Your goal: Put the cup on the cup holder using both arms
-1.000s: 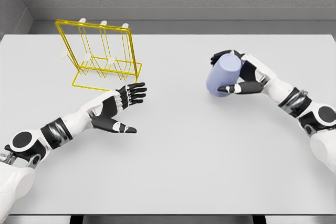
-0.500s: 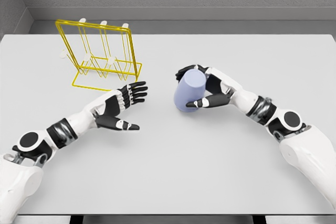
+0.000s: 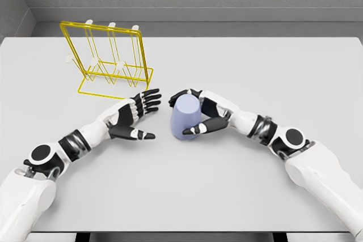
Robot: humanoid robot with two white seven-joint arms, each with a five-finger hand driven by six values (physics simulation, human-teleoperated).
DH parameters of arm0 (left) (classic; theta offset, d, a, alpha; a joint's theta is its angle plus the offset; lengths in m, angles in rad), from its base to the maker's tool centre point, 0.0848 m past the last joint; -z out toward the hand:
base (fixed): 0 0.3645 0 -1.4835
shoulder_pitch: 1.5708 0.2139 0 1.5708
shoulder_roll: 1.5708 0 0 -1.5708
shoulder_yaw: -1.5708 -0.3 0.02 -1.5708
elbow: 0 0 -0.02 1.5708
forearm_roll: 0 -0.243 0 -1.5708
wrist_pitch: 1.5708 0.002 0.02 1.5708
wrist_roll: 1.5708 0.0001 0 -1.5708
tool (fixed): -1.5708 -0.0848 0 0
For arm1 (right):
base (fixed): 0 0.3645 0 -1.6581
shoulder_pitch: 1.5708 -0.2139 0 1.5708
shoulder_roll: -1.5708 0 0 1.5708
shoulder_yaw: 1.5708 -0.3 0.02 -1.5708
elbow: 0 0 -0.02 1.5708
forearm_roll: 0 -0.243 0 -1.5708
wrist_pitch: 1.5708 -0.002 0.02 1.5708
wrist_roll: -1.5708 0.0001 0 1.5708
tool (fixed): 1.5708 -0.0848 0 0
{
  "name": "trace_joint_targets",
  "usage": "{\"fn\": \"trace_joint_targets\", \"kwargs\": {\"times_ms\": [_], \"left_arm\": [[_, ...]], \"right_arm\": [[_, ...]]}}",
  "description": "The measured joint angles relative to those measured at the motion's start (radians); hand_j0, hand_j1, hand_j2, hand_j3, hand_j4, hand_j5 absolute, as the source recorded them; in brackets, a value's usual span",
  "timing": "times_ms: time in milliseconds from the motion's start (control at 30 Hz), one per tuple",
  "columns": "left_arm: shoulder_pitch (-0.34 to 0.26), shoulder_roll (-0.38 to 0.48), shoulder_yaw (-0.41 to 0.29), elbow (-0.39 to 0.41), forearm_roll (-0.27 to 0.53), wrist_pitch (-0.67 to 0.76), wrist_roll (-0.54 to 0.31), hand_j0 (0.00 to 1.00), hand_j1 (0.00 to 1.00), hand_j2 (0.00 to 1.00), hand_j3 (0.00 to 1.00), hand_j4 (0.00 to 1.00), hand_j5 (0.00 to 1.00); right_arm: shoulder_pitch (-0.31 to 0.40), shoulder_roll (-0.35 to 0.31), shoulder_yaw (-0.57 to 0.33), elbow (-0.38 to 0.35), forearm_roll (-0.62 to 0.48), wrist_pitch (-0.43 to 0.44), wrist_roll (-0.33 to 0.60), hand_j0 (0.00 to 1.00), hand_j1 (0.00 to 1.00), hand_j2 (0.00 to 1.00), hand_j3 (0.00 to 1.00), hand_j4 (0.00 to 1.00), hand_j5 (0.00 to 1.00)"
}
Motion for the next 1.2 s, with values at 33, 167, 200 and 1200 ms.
{"fn": "trace_joint_targets", "kwargs": {"times_ms": [33, 167, 200, 1200], "left_arm": [[0.0, 0.0, 0.002, -0.001, -0.001, 0.0, 0.0, 1.0, 1.0, 1.0, 1.0, 1.0, 1.0], [0.0, -0.001, 0.007, -0.002, -0.004, 0.001, 0.0, 1.0, 1.0, 1.0, 1.0, 1.0, 1.0], [0.0, -0.001, 0.007, -0.003, -0.005, 0.001, 0.0, 1.0, 1.0, 1.0, 1.0, 1.0, 1.0], [0.057, -0.016, 0.069, -0.12, -0.136, -0.085, 0.0, 1.0, 1.0, 1.0, 1.0, 1.0, 1.0]], "right_arm": [[0.0, 0.001, 0.001, 0.001, 0.001, 0.0, 0.0, 0.73, 0.73, 0.73, 0.73, 0.73, 0.73], [0.0, 0.003, 0.003, 0.003, 0.003, 0.0, 0.0, 0.75, 0.75, 0.75, 0.75, 0.75, 0.75], [0.0, 0.004, 0.003, 0.003, 0.003, 0.0, 0.0, 0.76, 0.76, 0.76, 0.76, 0.76, 0.76], [-0.043, -0.029, 0.0, 0.041, 0.08, 0.0, 0.0, 1.0, 1.0, 1.0, 1.0, 1.0, 1.0]]}}
